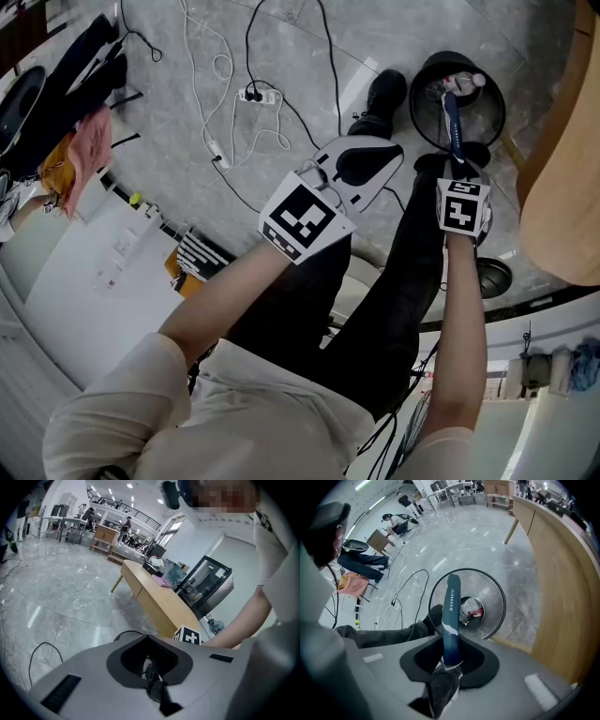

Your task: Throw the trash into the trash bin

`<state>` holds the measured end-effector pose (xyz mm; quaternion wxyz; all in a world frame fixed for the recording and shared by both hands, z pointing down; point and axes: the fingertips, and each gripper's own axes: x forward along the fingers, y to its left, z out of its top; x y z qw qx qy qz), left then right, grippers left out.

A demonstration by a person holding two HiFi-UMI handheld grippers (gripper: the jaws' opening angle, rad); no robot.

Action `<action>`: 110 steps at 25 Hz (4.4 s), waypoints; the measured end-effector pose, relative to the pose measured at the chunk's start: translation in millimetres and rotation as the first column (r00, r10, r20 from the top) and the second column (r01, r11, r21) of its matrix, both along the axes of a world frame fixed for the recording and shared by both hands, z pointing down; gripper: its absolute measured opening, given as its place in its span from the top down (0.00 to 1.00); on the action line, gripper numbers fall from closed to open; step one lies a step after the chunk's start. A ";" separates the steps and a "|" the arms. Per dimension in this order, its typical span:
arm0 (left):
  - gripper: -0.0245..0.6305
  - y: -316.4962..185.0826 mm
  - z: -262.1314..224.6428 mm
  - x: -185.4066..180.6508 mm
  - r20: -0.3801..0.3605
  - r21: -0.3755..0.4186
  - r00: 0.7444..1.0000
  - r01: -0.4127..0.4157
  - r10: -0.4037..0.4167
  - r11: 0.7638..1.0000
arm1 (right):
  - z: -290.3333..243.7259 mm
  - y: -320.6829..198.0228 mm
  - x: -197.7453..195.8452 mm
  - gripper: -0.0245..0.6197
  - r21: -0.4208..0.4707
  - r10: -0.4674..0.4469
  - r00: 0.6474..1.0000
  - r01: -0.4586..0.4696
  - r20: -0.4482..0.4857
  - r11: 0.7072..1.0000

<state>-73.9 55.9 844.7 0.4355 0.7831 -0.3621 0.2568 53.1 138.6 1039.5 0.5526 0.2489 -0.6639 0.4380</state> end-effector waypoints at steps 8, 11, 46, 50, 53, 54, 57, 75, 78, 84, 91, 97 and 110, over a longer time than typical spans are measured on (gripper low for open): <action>0.95 5.5 1.4 -8.6 -0.004 -0.004 1.000 0.010 -0.010 1.000 | -1.7 -8.1 -10.7 0.51 0.079 -0.031 0.999 0.030 0.011 0.996; 0.95 3.5 -1.5 -10.5 -0.005 0.002 1.000 0.013 -0.013 1.000 | -8.1 -12.6 -13.3 0.49 0.101 -0.017 0.999 0.013 0.030 0.995; 0.95 -97.2 -301.6 7.0 0.004 0.218 0.999 -0.042 0.042 0.975 | -432.3 -160.4 60.9 0.68 0.443 0.256 0.939 -0.335 0.229 0.832; 0.95 -108.3 -357.1 13.0 -0.020 0.251 0.999 -0.038 0.044 0.967 | -507.1 -176.3 78.8 0.72 0.525 0.263 0.927 -0.368 0.266 0.767; 0.95 -114.7 -397.9 21.6 -0.038 0.294 0.997 -0.051 0.065 0.954 | -558.0 -187.1 94.8 0.75 0.582 0.264 0.919 -0.391 0.293 0.713; 0.95 -116.7 -411.2 23.4 -0.042 0.310 0.996 -0.057 0.073 0.949 | -574.0 -190.7 98.8 0.75 0.597 0.266 0.915 -0.401 0.304 0.695; 0.95 -121.7 -449.5 24.4 -0.054 0.352 0.995 -0.064 0.088 0.934 | -622.6 -199.9 109.1 0.78 0.638 0.277 0.898 -0.438 0.342 0.633; 0.95 -125.1 -623.2 18.6 -0.094 0.572 0.990 -0.034 0.107 0.820 | -830.5 -186.4 164.5 0.95 0.817 0.208 0.861 -0.507 0.464 0.274; 0.95 -124.9 -641.9 17.9 -0.107 0.599 0.989 -0.022 0.107 0.800 | -851.7 -183.2 169.0 0.95 0.826 0.185 0.858 -0.512 0.479 0.236; 0.95 -129.6 -664.6 18.6 -0.115 0.645 0.988 -0.004 0.103 0.764 | -878.8 -180.8 175.0 0.95 0.850 0.134 0.874 -0.486 0.468 0.202; 0.95 -132.6 -675.0 26.5 -0.114 0.670 0.988 -0.002 0.105 0.743 | -893.5 -178.9 185.0 0.95 0.860 0.114 0.878 -0.479 0.465 0.175; 0.95 -131.4 -673.3 35.1 -0.118 0.668 0.987 -0.004 0.110 0.745 | -891.3 -177.0 191.0 0.95 0.859 0.119 0.877 -0.481 0.466 0.177; 0.95 -130.3 -677.7 35.7 -0.124 0.664 0.987 0.005 0.104 0.748 | -900.1 -175.4 193.7 0.95 0.859 0.112 0.874 -0.486 0.473 0.161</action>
